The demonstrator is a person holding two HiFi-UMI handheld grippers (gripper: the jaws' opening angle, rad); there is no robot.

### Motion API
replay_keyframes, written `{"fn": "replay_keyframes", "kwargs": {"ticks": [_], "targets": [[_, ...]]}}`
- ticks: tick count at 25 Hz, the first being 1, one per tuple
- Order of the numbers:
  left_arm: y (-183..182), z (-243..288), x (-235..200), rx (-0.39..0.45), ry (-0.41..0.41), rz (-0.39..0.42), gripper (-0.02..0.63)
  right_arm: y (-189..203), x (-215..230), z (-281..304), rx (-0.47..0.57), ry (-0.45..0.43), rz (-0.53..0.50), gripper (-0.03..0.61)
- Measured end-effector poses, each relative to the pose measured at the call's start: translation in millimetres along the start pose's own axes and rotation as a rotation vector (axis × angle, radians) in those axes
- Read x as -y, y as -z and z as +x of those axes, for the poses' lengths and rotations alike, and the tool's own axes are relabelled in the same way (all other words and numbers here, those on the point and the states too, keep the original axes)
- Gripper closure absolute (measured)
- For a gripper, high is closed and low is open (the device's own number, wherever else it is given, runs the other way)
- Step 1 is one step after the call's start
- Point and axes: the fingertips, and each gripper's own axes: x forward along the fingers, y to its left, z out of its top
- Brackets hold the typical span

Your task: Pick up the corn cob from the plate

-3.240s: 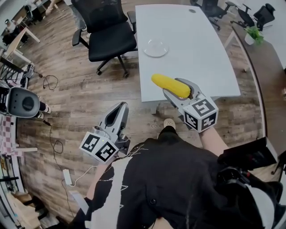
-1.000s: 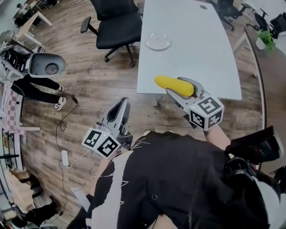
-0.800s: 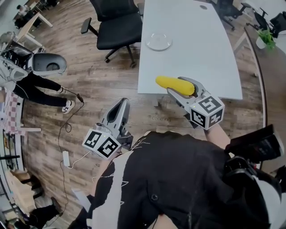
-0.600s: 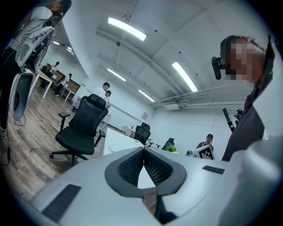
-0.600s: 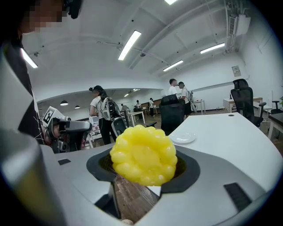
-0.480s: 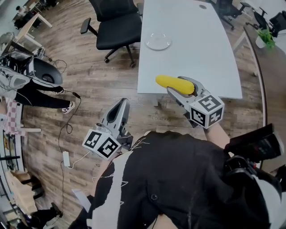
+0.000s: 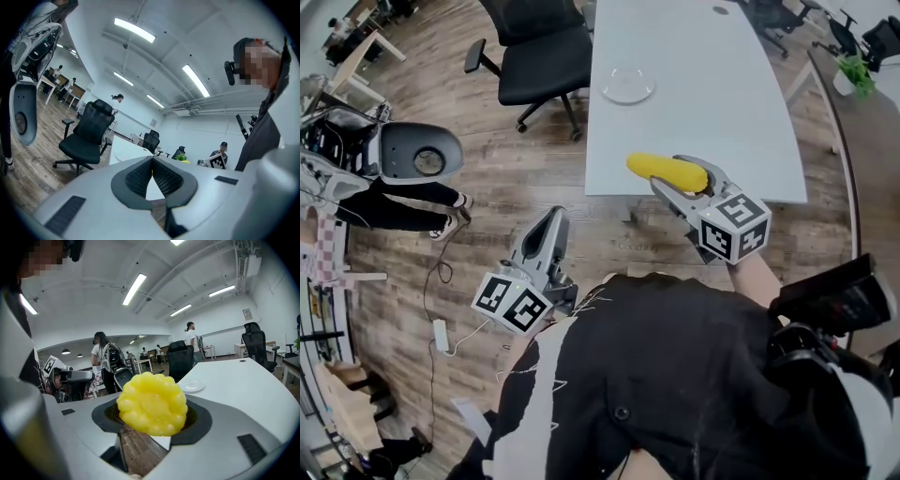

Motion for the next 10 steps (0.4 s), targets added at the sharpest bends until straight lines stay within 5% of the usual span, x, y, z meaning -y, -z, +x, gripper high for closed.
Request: {"fn": "replay_keyframes", "kwargs": {"ticks": [10], "targets": [[-0.9,3.3,-6.8,0.002,0.0,-0.008,0.6,-2.9,6.0,6.9,-0.004,0.013,-0.006,0.322]]}}
